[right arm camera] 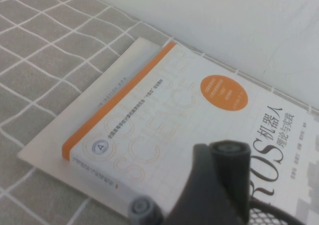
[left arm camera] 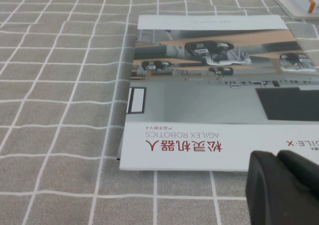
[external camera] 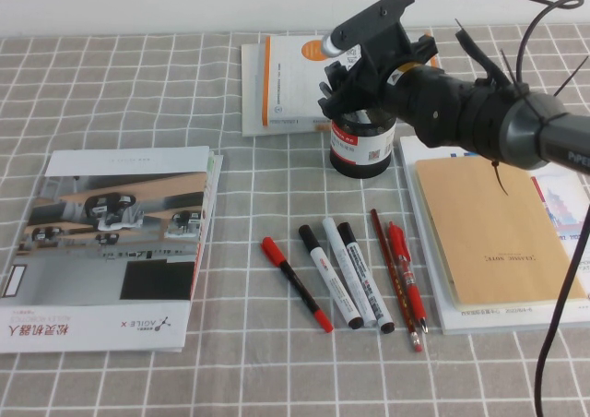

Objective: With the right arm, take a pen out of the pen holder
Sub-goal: 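Take a marker out of the pen holder and lay it on the table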

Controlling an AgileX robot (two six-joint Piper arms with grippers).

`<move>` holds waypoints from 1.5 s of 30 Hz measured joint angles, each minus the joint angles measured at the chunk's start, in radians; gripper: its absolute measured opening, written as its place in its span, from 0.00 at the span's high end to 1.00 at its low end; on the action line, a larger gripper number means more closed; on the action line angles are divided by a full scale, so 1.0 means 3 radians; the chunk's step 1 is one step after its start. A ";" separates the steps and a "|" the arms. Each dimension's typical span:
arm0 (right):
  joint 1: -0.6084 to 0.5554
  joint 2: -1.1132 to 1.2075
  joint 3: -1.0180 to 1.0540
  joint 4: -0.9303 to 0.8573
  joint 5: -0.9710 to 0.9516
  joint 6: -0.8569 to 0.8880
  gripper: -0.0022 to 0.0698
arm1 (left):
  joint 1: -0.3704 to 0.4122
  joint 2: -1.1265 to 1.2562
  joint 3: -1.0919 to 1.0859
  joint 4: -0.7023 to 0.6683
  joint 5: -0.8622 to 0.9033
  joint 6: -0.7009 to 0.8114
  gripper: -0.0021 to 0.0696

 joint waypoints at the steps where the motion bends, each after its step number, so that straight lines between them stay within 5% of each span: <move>1: 0.0000 0.0008 -0.0006 0.0000 -0.0016 0.0000 0.39 | 0.0000 0.0000 0.0000 0.0000 0.0000 0.0000 0.98; 18: 0.0011 0.0178 -0.0267 0.0000 0.0107 0.0000 0.40 | 0.0000 0.0000 0.0000 0.0000 0.0000 0.0000 0.98; 32: 0.0011 0.0178 -0.0267 0.0000 0.0190 0.0000 0.80 | 0.0000 0.0000 0.0000 0.0000 0.0000 0.0000 0.98; 45: 0.0011 0.0093 -0.0275 -0.0006 0.0438 0.0000 0.82 | 0.0000 0.0000 0.0000 0.0000 0.0000 0.0000 0.98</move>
